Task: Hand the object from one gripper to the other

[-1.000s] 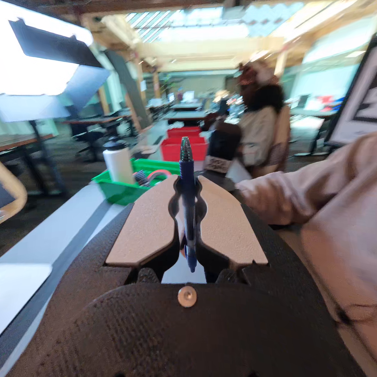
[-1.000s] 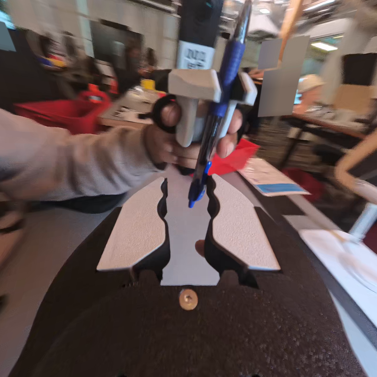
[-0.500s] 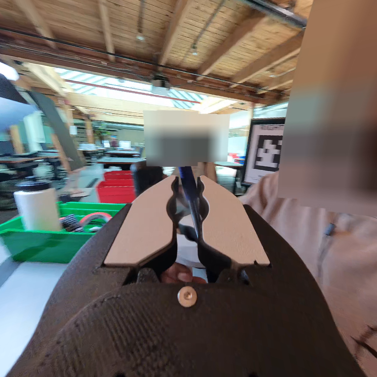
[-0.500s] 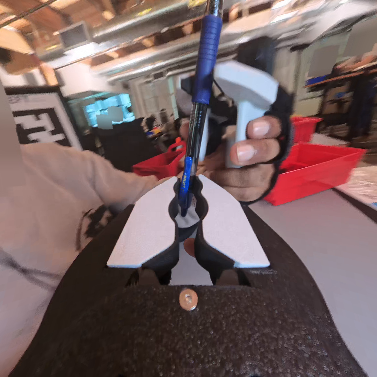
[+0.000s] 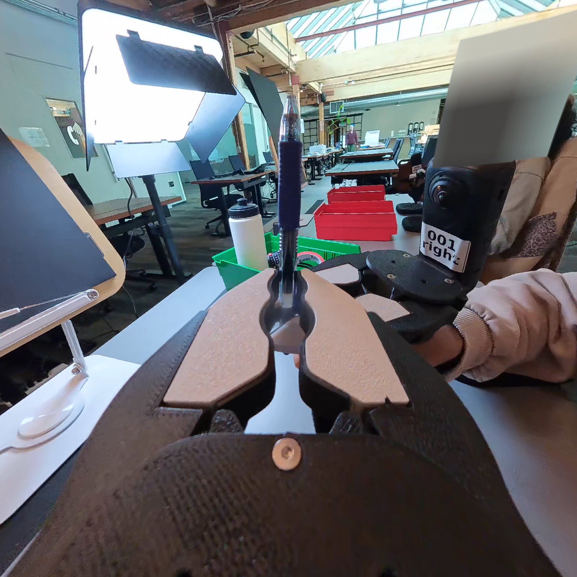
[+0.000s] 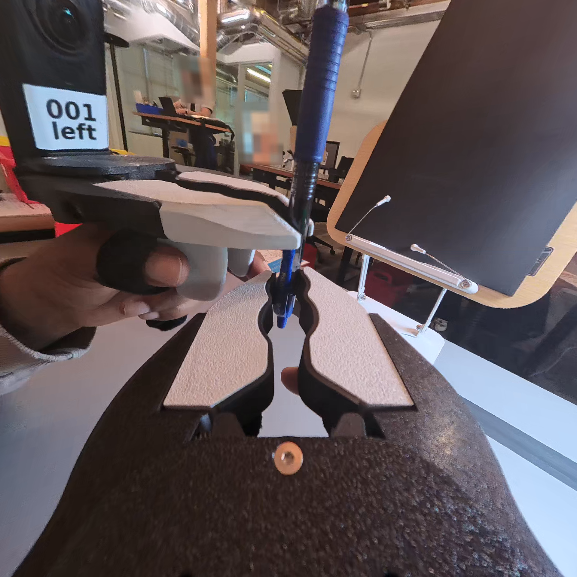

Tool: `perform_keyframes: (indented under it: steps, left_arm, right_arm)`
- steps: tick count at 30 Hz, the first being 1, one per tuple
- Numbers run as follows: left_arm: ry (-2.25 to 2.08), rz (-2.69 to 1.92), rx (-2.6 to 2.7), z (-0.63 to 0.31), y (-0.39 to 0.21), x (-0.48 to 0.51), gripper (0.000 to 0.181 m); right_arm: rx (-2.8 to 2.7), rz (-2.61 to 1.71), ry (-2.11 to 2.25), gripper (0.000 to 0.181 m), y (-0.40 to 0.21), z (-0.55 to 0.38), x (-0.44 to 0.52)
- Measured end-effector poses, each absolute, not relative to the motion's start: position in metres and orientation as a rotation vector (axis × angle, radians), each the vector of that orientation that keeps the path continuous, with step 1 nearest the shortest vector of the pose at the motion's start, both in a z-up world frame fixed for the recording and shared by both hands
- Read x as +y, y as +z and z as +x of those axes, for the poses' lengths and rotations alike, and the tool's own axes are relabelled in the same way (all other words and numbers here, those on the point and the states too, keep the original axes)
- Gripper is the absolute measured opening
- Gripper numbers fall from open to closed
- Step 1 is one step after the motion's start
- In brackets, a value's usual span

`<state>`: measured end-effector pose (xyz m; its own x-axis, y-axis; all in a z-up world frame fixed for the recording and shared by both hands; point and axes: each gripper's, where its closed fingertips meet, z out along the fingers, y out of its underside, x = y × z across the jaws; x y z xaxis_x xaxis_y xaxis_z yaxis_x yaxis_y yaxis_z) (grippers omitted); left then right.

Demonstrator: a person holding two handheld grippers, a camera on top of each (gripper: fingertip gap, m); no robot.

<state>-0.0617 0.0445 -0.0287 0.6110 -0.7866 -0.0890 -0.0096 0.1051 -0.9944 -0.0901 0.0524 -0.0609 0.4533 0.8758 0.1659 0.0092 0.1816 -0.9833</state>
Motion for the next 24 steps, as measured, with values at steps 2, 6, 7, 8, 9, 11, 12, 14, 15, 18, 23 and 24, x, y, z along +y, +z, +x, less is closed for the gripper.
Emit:
perform_keyframes:
  steps: [2,6,7,8,9,11,12,14,15,18,23,24]
  left_arm:
    - [-0.658,-1.354,0.774,-0.064,-0.026,0.042,0.01]
    - [-0.816,-1.322,0.832,-0.067,-0.014,0.025,0.01]
    - [-0.909,-1.319,0.857,-0.067,-0.012,0.018,0.01]
    - [-0.997,-1.318,0.874,-0.068,-0.01,0.013,0.01]
    - [-1.083,-1.294,0.889,-0.069,-0.007,0.006,0.01]
    - [-1.29,-1.296,0.964,-0.067,-0.01,-0.009,0.01]
    - [-1.38,-1.299,0.997,-0.065,-0.014,-0.016,0.01]
    - [-1.482,-1.333,1.07,-0.061,-0.028,-0.023,0.01]
    - [-1.53,-1.354,1.124,-0.058,-0.037,-0.029,0.01]
    - [-1.667,-1.388,1.232,-0.047,-0.057,-0.043,0.01]
    - [-1.722,-1.461,1.314,-0.031,-0.079,-0.05,0.01]
    - [-1.69,-1.467,1.288,-0.032,-0.079,-0.045,0.01]
  right_arm:
    - [-0.941,-1.217,0.771,0.012,-0.057,-0.091,0.049]
    - [-1.148,-1.08,1.044,0.027,-0.049,-0.095,0.019]
    - [-1.226,-1.053,1.153,0.029,-0.048,-0.094,0.008]
    - [-1.289,-1.041,1.26,0.034,-0.048,-0.09,-0.001]
    - [-1.338,-1.038,1.353,0.04,-0.049,-0.087,-0.008]
    - [-1.418,-1.022,1.507,0.042,-0.049,-0.077,-0.018]
    - [-1.443,-1.009,1.564,0.044,-0.047,-0.072,-0.022]
    - [-1.419,-0.951,1.679,0.045,-0.033,-0.061,-0.025]
    - [-1.386,-0.926,1.736,0.045,-0.024,-0.055,-0.025]
    - [-1.362,-0.901,1.802,0.036,-0.014,-0.046,-0.025]
    - [-1.481,-0.917,1.724,0.013,-0.028,-0.05,-0.033]
    - [-1.457,-0.94,1.707,0.013,-0.026,-0.052,-0.028]
